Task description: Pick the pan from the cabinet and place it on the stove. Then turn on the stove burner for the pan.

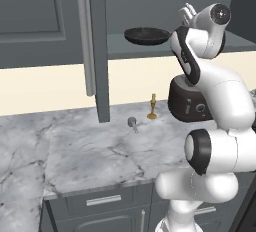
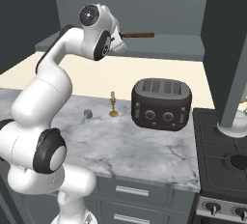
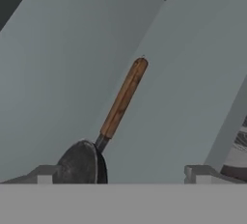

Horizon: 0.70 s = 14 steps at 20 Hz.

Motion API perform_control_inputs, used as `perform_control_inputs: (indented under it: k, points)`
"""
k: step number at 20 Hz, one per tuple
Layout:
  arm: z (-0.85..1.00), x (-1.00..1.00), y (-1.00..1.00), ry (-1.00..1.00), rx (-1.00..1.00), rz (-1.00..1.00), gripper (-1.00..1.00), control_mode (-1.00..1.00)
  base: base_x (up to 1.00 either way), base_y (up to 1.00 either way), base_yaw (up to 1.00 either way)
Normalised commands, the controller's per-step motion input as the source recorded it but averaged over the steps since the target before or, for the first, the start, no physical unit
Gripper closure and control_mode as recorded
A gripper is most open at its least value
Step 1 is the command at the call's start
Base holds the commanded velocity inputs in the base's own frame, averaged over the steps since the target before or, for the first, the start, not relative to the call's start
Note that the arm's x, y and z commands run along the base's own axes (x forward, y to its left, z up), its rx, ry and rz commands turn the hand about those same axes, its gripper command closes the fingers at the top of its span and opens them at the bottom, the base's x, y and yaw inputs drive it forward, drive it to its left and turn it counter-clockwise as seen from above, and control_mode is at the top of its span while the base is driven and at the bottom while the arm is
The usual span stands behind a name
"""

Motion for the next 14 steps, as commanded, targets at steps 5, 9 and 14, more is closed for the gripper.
perform_control_inputs:
  k: [5,9,14]
  points:
    - [0.00,0.00,-0.07,0.00,0.00,-0.02,-1.00,-1.00,0.00,0.00,0.00]
    - [0.00,0.00,-0.07,0.00,0.00,-0.02,-1.00,-1.00,0.00,0.00,0.00]
    - [0.00,0.17,0.00,0.02,0.00,-0.08,-1.00,-1.00,0.00,0.00,0.00]
